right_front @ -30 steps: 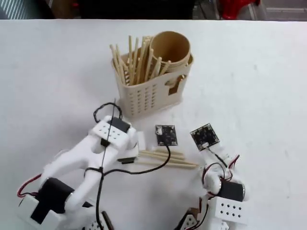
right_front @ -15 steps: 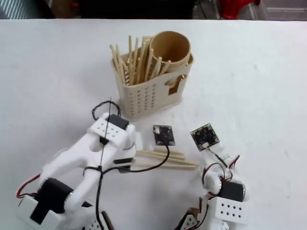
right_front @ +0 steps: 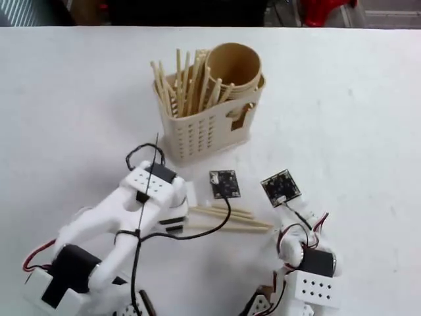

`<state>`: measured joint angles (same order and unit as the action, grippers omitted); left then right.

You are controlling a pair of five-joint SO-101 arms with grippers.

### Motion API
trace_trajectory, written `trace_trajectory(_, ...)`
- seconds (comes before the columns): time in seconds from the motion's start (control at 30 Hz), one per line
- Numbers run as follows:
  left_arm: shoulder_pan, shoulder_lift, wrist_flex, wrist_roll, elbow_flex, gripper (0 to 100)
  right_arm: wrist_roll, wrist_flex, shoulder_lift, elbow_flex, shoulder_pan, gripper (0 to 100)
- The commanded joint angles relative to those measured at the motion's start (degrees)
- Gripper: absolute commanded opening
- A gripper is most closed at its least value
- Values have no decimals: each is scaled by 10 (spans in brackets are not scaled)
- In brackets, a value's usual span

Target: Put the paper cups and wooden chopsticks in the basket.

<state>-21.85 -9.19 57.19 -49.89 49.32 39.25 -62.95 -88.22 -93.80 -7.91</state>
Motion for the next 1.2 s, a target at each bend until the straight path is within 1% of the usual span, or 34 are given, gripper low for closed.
trace_trajectory(0.0,-7,-1,-10,11,-7,206,-4,9,3,4,-5,39)
trace_trajectory(0.03,-7,-1,-9,11,-6,198,-4,9,3,4,-5,39)
trace_trajectory(0.1,-7,-1,-10,11,1,151,-4,9,3,4,-5,39)
trace_trajectory(0.2,-28,-2,-4,11,11,73,-4,9,3,4,-5,39)
trace_trajectory(0.3,-45,-2,11,11,11,28,-4,9,3,4,-5,39)
trace_trajectory(0.4,-40,-7,14,15,14,22,-4,9,3,4,-5,39)
trace_trajectory(0.47,-29,-8,33,14,7,22,-4,9,3,4,-5,39)
trace_trajectory(0.67,-11,-9,143,15,-65,22,-4,9,3,4,-5,39)
trace_trajectory(0.87,60,-15,221,11,-162,22,-3,9,3,4,-5,39)
trace_trajectory(0.93,75,-37,236,10,-187,22,-3,9,3,4,-5,39)
trace_trajectory(1.03,75,-109,273,2,-219,22,-3,9,3,4,-5,39)
trace_trajectory(1.1,66,-181,301,14,-243,22,-3,9,3,4,-5,39)
trace_trajectory(1.17,65,-261,318,42,-278,22,-3,9,3,4,-5,39)
